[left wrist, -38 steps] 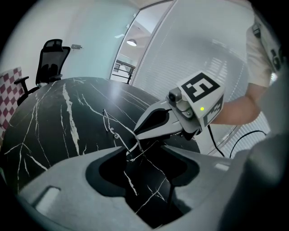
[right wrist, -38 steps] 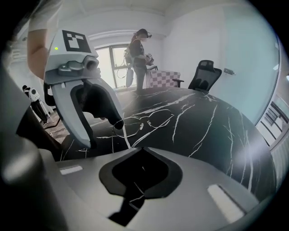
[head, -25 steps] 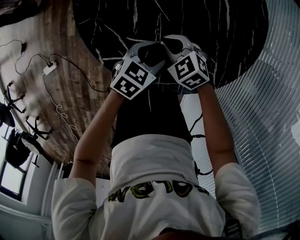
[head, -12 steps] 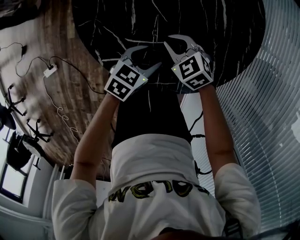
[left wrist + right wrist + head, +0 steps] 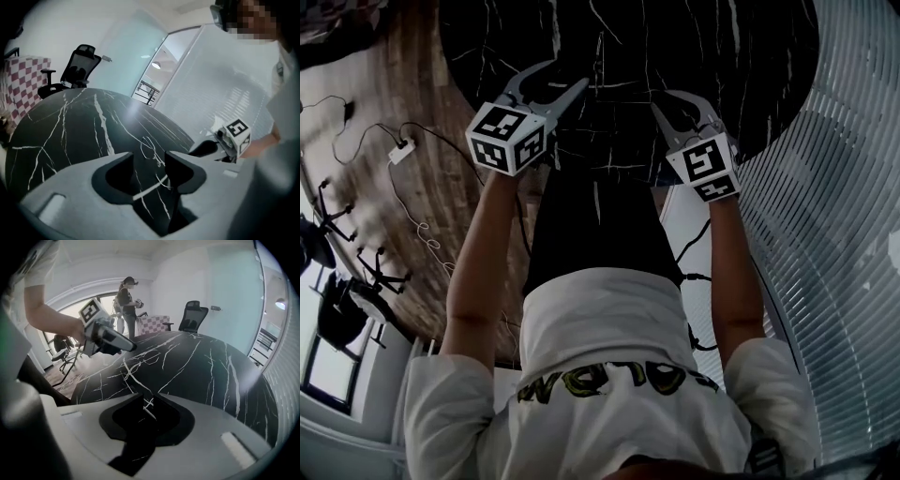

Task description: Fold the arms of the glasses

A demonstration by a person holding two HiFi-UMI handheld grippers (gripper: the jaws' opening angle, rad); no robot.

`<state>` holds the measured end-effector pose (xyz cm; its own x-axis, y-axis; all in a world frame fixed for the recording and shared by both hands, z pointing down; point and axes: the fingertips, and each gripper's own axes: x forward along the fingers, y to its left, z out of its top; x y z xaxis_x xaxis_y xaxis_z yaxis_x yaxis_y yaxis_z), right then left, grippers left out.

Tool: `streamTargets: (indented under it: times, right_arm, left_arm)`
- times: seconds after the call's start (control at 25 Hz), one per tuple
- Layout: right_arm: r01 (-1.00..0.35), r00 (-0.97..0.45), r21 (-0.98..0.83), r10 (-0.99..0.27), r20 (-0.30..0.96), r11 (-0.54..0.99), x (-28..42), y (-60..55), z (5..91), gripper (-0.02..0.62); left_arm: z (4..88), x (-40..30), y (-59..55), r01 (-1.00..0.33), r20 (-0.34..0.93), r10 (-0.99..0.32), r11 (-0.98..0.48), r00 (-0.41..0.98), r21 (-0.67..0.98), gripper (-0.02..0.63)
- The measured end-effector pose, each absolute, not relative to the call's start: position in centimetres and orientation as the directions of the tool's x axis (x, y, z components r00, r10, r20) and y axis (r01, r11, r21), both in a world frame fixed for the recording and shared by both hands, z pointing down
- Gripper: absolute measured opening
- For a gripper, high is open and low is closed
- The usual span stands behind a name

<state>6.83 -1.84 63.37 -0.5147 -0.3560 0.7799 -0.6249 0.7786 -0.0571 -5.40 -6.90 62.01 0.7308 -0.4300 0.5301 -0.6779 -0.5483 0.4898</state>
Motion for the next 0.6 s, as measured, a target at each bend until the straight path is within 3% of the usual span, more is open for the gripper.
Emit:
streamTargets:
  times: [0.2,0.6]
  right_arm:
    - [-0.627,-0.476,-0.026,-0.357,0.804,0.778,7.6,-0.8,64.2,0.089]
    - [-0.613,-0.445,-0.005,-0.34,0.829,0.79,7.9,-0.7,65.5,0.104]
  left_arm:
    - [62.8,-5.3,-11.0,-0.731,0.543,-0.499,-0.551,0.675,0.402,0.079]
    - [63.9,-3.8,-13.9,-0.748,0.579,-0.5,-0.57,0.645,0.341,0.032]
